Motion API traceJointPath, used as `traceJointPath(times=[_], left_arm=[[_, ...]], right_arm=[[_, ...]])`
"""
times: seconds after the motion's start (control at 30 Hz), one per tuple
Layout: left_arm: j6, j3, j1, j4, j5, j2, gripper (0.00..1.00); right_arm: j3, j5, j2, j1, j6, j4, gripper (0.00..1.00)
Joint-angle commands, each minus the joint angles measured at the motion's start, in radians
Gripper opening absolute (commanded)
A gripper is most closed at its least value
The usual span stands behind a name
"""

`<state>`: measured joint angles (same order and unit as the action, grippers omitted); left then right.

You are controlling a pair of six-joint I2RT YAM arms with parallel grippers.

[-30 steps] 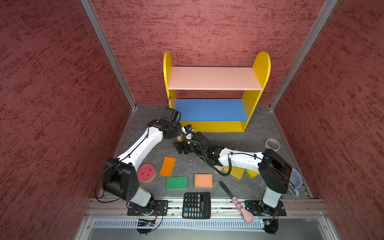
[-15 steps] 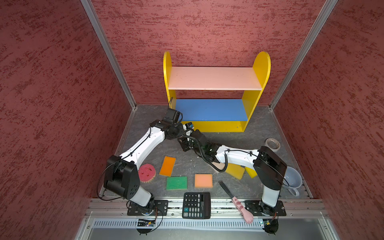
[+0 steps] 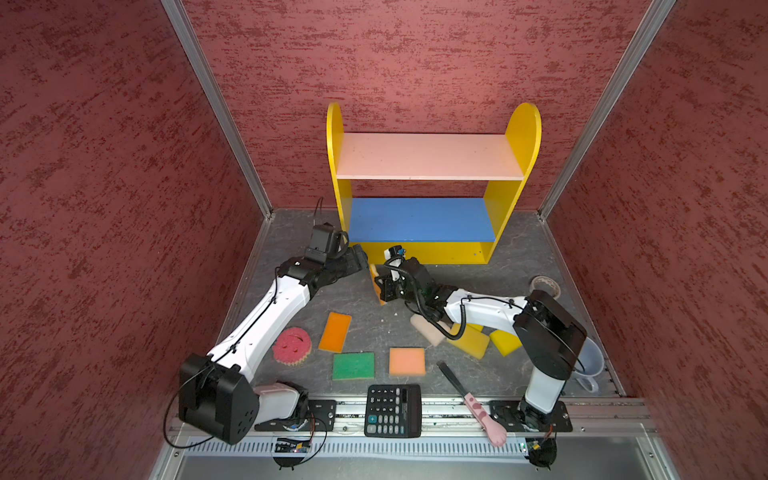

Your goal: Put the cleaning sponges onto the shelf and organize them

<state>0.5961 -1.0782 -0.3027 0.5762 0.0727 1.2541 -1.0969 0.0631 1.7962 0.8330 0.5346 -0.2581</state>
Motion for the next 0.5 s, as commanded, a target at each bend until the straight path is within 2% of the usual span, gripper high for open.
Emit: traceJointPath(times=[0.0,0.1,0.23,0.3,0.37,0.47], left_arm=[[0.055,0.111,0.07,-0.165,0.113,-0.09,0.94],[0.102,0.22,0.134,-0.281,0.226,-0.166,0.94],[0.161,0.331,0.176,-0.474,0.384,-0.219,0.98],[0.221,0.365,0.2,-0.577,0.47,-0.219,1.0],[0.281,0.393,0.213,-0.704,0.554,-0.201,1.0],[0.349,0.396,0.218,-0.822,0.638,-0.146,1.0]], right_arm=[[0.017,0.109,-0.068,-0.045,0.055,-0.096,0.0],[0.073,0.253,-0.092,-0.108,0.159,-0.26,0.0],[0.107,0.473,-0.047,-0.19,0.402,-0.561,0.0],[0.105,0.53,-0.019,-0.201,0.499,-0.686,0.02],[0.081,0.578,0.004,-0.204,0.544,-0.742,0.06],[0.081,0.591,0.017,-0.204,0.613,-0.83,0.08]])
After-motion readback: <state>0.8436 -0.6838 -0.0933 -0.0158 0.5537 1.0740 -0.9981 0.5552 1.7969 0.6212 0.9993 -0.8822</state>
